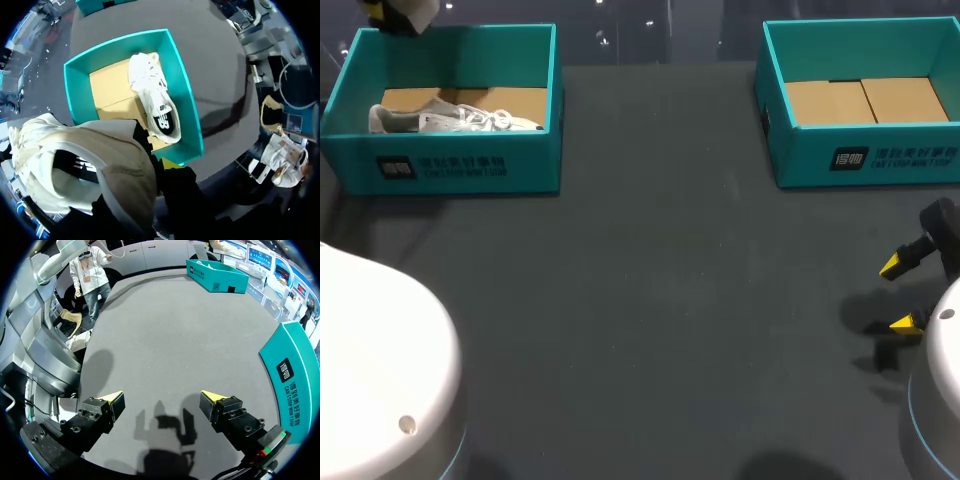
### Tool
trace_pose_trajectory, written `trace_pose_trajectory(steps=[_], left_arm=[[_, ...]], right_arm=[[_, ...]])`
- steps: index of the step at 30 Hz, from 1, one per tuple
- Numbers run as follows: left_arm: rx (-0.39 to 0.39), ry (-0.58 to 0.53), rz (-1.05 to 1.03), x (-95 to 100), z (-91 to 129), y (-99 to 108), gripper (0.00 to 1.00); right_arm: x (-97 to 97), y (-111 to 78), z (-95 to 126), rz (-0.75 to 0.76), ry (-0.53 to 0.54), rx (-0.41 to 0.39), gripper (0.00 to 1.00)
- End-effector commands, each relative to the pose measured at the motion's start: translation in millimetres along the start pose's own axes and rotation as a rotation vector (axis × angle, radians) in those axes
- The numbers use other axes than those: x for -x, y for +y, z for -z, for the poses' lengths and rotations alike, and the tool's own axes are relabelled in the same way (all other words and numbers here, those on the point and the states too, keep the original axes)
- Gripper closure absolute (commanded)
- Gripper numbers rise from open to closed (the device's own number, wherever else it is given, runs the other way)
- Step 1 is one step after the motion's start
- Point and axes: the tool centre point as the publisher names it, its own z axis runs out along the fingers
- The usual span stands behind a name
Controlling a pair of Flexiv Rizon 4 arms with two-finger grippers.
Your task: Take the shoe out of the shoebox, open the shoe tongue, remove and reinsert the insole, then place the shoe into the shoebox
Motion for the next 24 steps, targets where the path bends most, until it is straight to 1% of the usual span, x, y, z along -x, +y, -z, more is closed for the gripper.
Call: trace_pose_trajectory(steps=[1,2,15,18,20,22,24], left_arm=[[0.086,-0.076,-0.370,-20.9,-8.4,32.7,1.00],[0.141,-0.056,-0.426,-23.1,-12.4,40.5,1.00],[0.141,-0.056,-0.426,-23.1,-12.4,40.5,1.00],[0.145,-0.069,-0.568,-17.2,-15.7,42.2,1.00],[0.150,-0.072,-0.661,-12.7,-18.1,47.0,1.00],[0.168,-0.102,-0.737,-8.8,-20.5,52.3,1.00],[0.163,-0.123,-0.862,-4.6,-22.8,59.1,1.00]], right_arm=[[-1.7,-0.2,0.4,0.000,-0.003,-0.001,0.00],[-1.7,-0.2,0.4,0.000,-0.003,-0.001,0.00],[-1.7,-0.2,0.4,0.000,-0.003,-0.001,0.00],[-1.7,-0.2,0.4,0.000,-0.003,-0.001,0.00],[-1.7,-0.2,0.4,0.000,-0.003,-0.001,0.00],[-1.7,-0.2,0.4,0.000,-0.003,-0.001,0.00],[-1.7,-0.2,0.4,0.000,-0.003,-0.001,0.00]])
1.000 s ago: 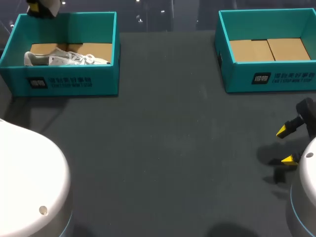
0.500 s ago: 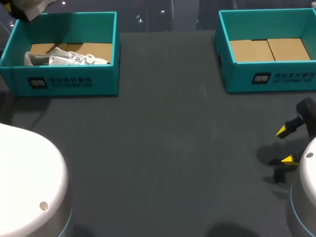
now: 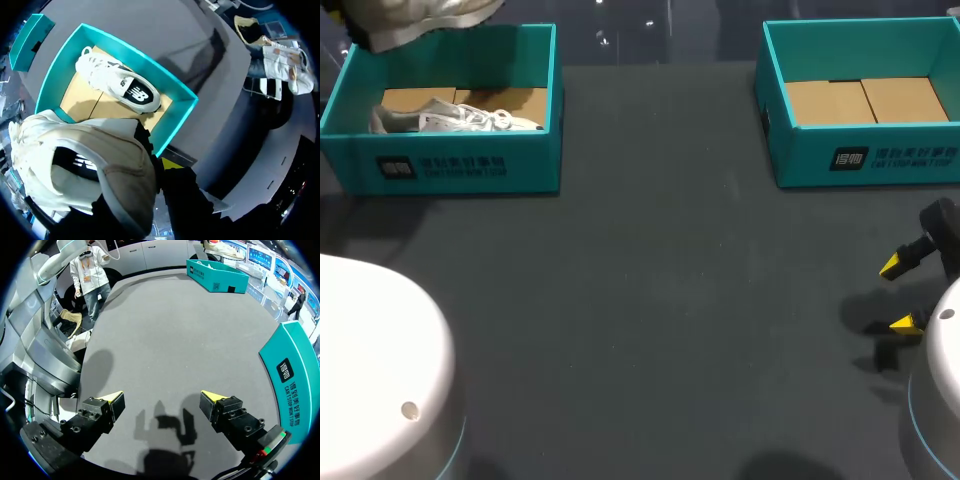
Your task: Take the shoe out of the shoebox, open the shoe tongue, remove and reinsert the insole, then place the shoe into the shoebox
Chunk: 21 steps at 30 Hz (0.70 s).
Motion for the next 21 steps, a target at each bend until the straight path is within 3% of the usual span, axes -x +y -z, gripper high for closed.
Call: trace_pose_trajectory(steps=[1,13,16,21], left_arm=[[0.024,-0.074,-0.245,-6.2,-9.4,15.0,1.00],[0.036,-0.077,-0.257,-5.8,-10.9,19.9,1.00],[0.010,-0.097,-0.328,-0.8,-17.2,23.9,1.00],[0.033,-0.107,-0.423,5.6,-27.8,33.3,1.00]], right_arm=[[-1.7,-0.1,0.4,0.001,-0.003,-0.001,0.00],[-1.7,-0.1,0.4,0.001,-0.003,-0.001,0.00],[-1.7,-0.1,0.4,0.001,-0.003,-0.001,0.00],[-1.7,-0.1,0.4,0.001,-0.003,-0.001,0.00]])
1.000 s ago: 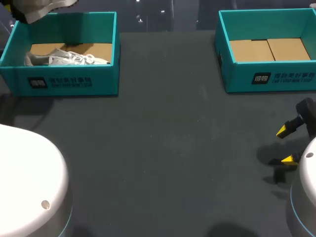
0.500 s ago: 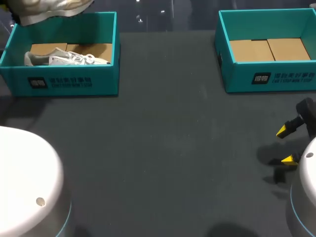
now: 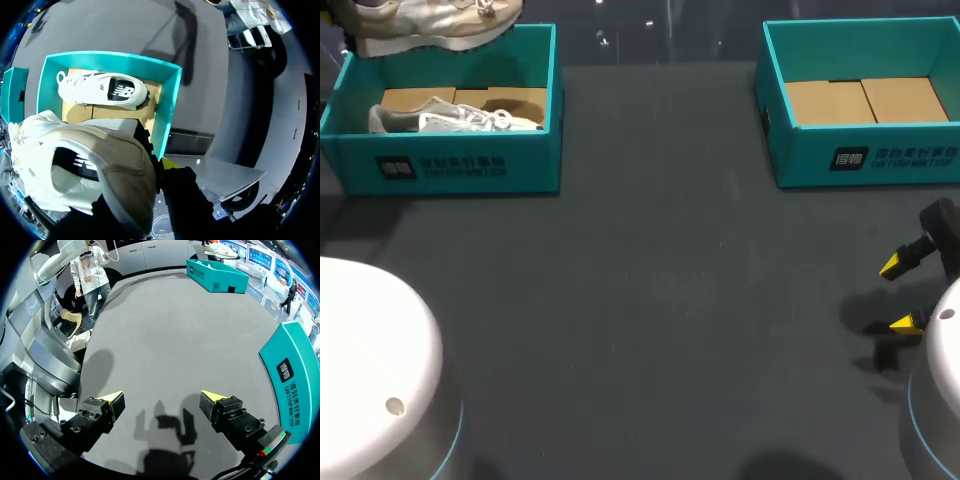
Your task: Take the shoe out of the shoebox, open the shoe tongue, remove and reinsert the insole, then place the shoe into the shoebox
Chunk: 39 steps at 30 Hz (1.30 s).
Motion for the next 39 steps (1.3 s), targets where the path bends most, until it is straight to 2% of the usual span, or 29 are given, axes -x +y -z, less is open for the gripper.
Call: trace_pose_trajectory(steps=[1,4,16,27,39], left_arm=[[-0.001,-0.005,-0.053,-3.6,-12.2,13.4,1.00],[0.016,0.025,-0.079,-5.8,-19.0,20.7,1.00],[0.016,0.025,-0.079,-5.8,-19.0,20.7,1.00],[0.013,0.047,-0.103,6.1,-58.2,28.2,1.00],[-0.015,0.073,-0.143,12.5,-82.9,32.5,1.00]], right_arm=[[-1.7,-0.2,0.4,0.001,-0.003,-0.001,0.00],[-1.7,-0.2,0.4,0.001,-0.003,-0.001,0.00],[-1.7,-0.2,0.4,0.001,-0.003,-0.001,0.00],[-1.7,-0.2,0.4,0.001,-0.003,-0.001,0.00],[-1.7,-0.2,0.4,0.001,-0.003,-0.001,0.00]])
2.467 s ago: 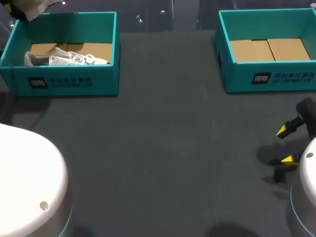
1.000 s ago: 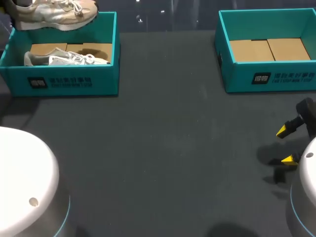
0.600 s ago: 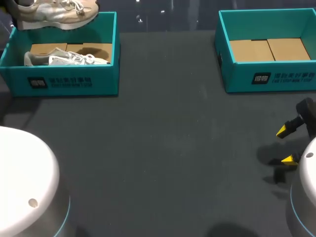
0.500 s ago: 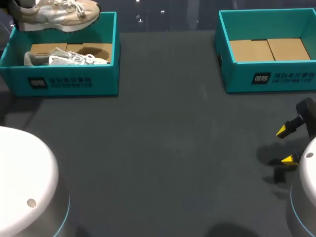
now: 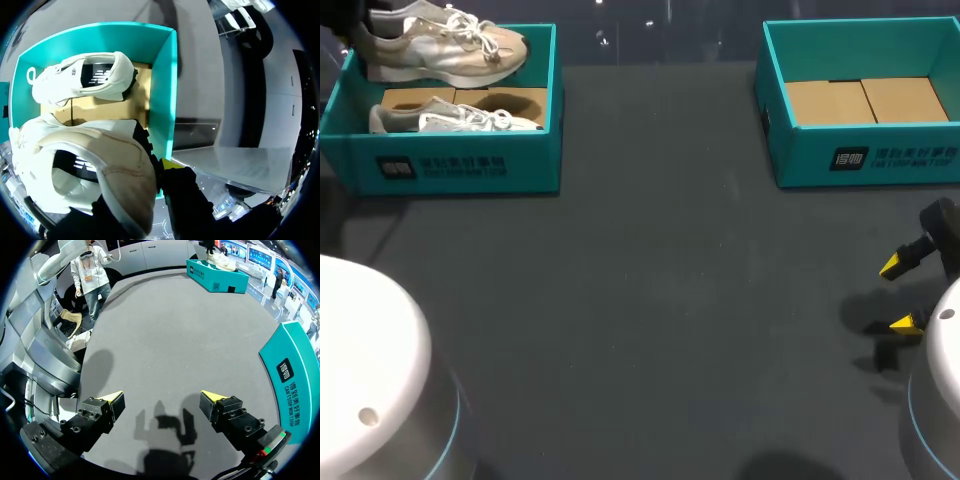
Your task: Take the shoe out of the shoebox, open the shoe tongue, remove and reinsert the insole, then place the shoe into the shoebox
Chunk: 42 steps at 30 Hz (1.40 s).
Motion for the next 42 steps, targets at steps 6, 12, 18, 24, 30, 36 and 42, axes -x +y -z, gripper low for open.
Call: trace_pose_trajectory(steps=[6,12,18,24,30,36,42], left_arm=[[-0.006,0.001,-0.025,10.5,-10.5,10.8,1.00],[-0.006,0.010,-0.041,19.6,-20.0,15.3,1.00],[-0.008,0.025,-0.041,25.0,-31.3,19.7,1.00],[-0.019,0.032,-0.032,26.8,-39.6,23.0,1.00],[-0.023,0.038,-0.029,28.5,-46.0,24.9,1.00],[-0.026,0.041,-0.025,30.3,-49.7,26.7,1.00],[-0.031,0.040,-0.028,33.2,-52.9,27.2,1.00]], right_arm=[[-1.7,-0.2,0.4,0.001,-0.003,-0.001,0.00],[-1.7,-0.2,0.4,0.001,-0.003,-0.001,0.00],[-1.7,-0.2,0.4,0.001,-0.003,-0.001,0.00],[-1.7,-0.2,0.4,0.001,-0.003,-0.001,0.00],[-1.7,-0.2,0.4,0.001,-0.003,-0.001,0.00],[-1.7,-0.2,0.4,0.001,-0.003,-0.001,0.00],[-1.7,-0.2,0.4,0.001,-0.003,-0.001,0.00]])
